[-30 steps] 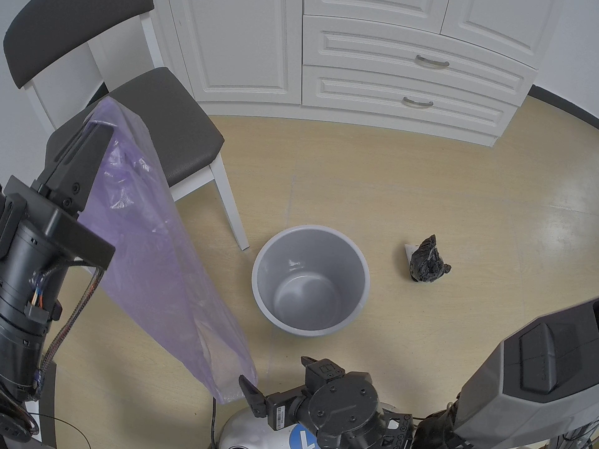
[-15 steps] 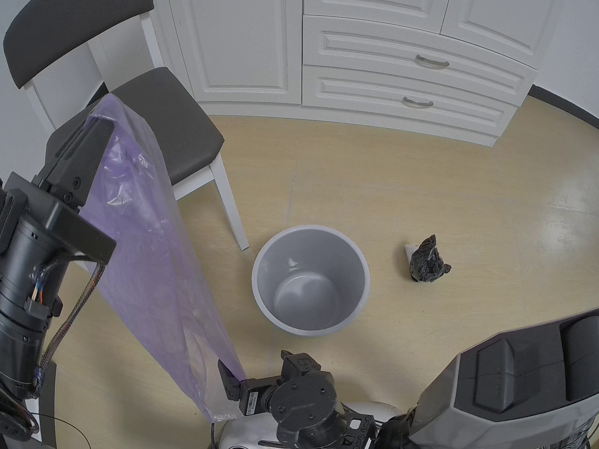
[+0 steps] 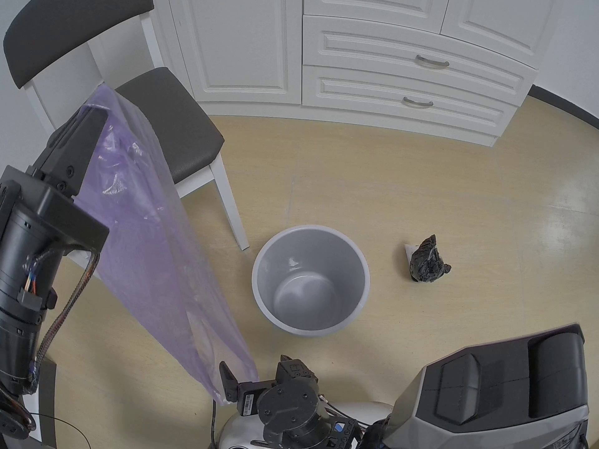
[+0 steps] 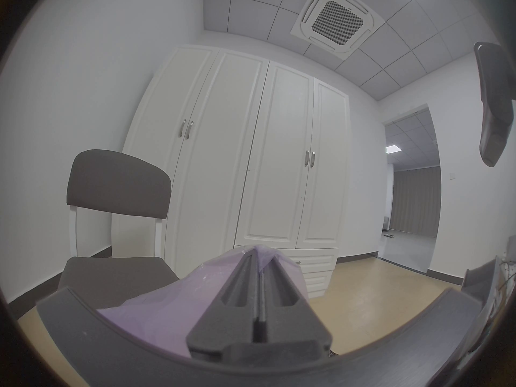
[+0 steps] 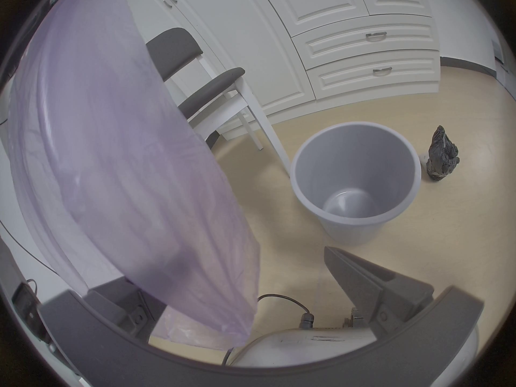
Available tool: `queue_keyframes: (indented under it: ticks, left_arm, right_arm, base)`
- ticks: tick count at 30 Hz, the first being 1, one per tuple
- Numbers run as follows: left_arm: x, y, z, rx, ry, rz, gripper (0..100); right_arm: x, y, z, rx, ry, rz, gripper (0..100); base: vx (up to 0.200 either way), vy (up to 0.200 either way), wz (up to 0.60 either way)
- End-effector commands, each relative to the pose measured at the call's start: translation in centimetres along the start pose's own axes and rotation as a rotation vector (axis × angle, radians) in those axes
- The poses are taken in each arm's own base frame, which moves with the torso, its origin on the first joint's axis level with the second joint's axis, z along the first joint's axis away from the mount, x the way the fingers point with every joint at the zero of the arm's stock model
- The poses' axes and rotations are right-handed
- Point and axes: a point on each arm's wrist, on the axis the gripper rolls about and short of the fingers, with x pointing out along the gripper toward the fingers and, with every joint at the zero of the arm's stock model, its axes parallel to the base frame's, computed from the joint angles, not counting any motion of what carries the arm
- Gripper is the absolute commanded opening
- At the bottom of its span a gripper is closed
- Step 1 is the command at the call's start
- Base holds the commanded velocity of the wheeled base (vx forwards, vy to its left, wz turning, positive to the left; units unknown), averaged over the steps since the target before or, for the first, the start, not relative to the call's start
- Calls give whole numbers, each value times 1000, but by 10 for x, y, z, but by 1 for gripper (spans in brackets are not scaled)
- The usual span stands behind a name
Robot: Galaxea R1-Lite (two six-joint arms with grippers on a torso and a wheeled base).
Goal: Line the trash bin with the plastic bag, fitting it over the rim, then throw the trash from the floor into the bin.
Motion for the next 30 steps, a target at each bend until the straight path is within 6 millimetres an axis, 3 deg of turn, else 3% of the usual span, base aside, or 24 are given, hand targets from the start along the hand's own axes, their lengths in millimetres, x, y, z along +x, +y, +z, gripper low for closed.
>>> queue_keyframes:
  ticks: [1, 9, 17, 25, 30]
  left_arm:
    - [1, 0, 2, -2, -6, 8, 0]
    - [1, 1, 2, 0, -7, 11, 0]
    - [0, 5, 5, 6, -19, 30, 0]
    - [-1, 6, 5, 7, -16, 29, 0]
    - [-2, 8, 9, 4, -31, 42, 0]
  right_arm:
    - [6, -2, -8, -4, 4, -12, 100]
    - [20, -11, 6, 8, -46, -67, 100]
    - [13, -28, 25, -72, -29, -124, 100]
    - [20, -45, 36, -69, -47, -172, 100]
    - [31, -69, 57, -62, -77, -225, 100]
  base:
    - [0, 0, 0]
    - [0, 0, 0]
    - [0, 0, 0]
    - [0, 0, 0]
    - [0, 0, 0]
